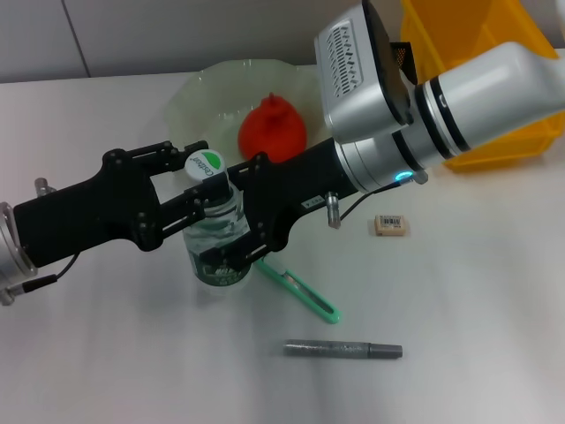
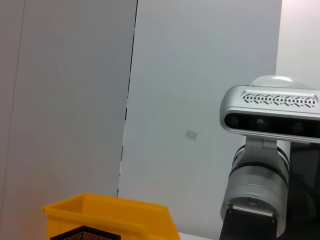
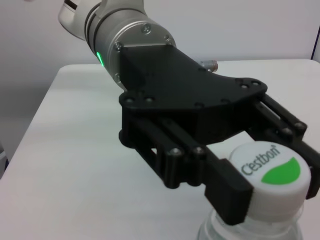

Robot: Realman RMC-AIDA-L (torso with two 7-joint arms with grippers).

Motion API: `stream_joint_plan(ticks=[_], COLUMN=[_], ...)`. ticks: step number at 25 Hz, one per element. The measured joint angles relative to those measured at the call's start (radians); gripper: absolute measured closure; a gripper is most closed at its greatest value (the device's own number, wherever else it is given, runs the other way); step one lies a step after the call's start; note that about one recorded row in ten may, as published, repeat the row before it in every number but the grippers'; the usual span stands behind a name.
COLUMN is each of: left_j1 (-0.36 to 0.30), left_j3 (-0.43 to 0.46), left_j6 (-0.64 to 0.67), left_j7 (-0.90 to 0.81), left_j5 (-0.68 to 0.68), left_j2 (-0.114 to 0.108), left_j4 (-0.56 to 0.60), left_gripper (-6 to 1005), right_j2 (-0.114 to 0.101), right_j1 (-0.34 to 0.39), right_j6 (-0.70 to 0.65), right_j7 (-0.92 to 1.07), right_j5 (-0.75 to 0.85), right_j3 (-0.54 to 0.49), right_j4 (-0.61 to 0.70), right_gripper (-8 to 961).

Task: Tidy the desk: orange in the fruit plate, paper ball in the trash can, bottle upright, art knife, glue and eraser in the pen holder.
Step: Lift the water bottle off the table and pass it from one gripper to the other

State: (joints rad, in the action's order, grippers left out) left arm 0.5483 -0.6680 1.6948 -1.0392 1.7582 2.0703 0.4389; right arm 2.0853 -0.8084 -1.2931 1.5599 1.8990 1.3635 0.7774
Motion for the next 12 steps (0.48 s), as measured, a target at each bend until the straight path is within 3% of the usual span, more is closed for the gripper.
stream_joint_plan(ticks=[12], left_j1=[-0.001], left_j3=[-0.028], left_j6=[-0.004], left_j7=[0.002], left_j5=[-0.002], left_j2=[-0.001], left_j4=[0.004], left_gripper=[566], right_j2=[0.001], right_j1=[-0.002], right_j6=[-0.005], right_j7=[0.000], right_j5=[-0.001], right_j3=[0.000], right_j4=[0.000], right_gripper=[161])
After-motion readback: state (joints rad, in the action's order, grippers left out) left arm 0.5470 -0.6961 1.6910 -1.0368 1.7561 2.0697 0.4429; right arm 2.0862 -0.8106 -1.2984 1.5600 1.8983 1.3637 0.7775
